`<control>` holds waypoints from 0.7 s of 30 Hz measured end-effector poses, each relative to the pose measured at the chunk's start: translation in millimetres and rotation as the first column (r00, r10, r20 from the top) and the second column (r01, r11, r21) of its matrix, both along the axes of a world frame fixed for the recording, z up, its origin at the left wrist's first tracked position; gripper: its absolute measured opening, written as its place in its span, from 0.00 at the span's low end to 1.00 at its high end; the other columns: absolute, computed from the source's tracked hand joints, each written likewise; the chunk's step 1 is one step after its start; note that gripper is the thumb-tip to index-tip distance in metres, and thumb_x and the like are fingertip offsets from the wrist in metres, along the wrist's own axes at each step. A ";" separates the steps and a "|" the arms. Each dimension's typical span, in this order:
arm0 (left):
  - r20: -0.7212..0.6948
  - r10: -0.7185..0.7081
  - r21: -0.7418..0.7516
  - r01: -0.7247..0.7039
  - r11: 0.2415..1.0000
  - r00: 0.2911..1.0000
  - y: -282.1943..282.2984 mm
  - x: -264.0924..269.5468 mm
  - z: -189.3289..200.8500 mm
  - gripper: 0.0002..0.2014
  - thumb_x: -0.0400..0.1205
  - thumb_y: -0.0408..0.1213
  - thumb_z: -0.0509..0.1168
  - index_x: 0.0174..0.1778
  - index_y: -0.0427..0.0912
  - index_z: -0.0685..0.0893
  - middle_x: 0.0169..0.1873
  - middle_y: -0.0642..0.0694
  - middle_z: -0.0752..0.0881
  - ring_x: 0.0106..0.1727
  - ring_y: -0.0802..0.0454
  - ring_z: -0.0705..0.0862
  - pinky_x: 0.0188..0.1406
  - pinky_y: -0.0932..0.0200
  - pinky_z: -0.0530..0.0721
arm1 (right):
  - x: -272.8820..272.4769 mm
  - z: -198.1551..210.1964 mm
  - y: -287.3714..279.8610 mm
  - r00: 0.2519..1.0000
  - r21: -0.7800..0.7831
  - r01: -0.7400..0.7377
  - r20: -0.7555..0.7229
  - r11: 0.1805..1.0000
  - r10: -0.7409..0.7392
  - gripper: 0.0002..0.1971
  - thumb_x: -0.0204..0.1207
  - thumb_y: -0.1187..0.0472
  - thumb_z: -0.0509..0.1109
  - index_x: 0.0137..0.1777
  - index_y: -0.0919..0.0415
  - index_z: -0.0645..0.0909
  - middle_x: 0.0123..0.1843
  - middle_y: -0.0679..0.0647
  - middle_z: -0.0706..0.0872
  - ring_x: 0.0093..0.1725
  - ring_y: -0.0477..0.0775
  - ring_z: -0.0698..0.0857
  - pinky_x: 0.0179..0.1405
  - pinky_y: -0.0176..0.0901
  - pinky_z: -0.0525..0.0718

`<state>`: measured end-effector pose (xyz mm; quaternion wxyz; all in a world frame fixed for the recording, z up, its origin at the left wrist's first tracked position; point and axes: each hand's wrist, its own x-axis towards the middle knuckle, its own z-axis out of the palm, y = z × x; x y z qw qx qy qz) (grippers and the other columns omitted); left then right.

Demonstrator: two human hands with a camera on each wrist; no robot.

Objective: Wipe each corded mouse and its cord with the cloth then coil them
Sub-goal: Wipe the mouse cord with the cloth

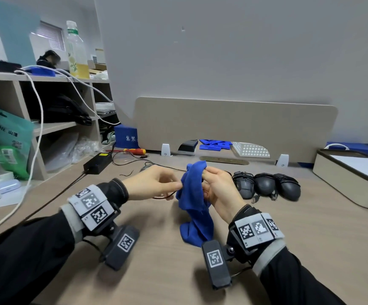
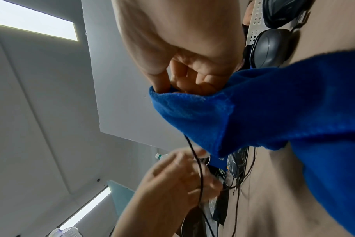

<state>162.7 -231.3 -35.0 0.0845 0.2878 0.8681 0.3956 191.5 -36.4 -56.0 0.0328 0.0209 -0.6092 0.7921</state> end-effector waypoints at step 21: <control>0.013 0.288 0.499 -0.256 0.828 0.957 41.0 14.2 -6.0 0.12 0.86 0.25 0.61 0.37 0.33 0.82 0.21 0.48 0.75 0.19 0.59 0.68 0.18 0.68 0.65 | 3.8 -1.8 -8.0 0.977 -0.108 -0.206 0.029 0.973 0.210 0.13 0.86 0.60 0.64 0.62 0.65 0.86 0.45 0.60 0.86 0.39 0.53 0.85 0.32 0.39 0.77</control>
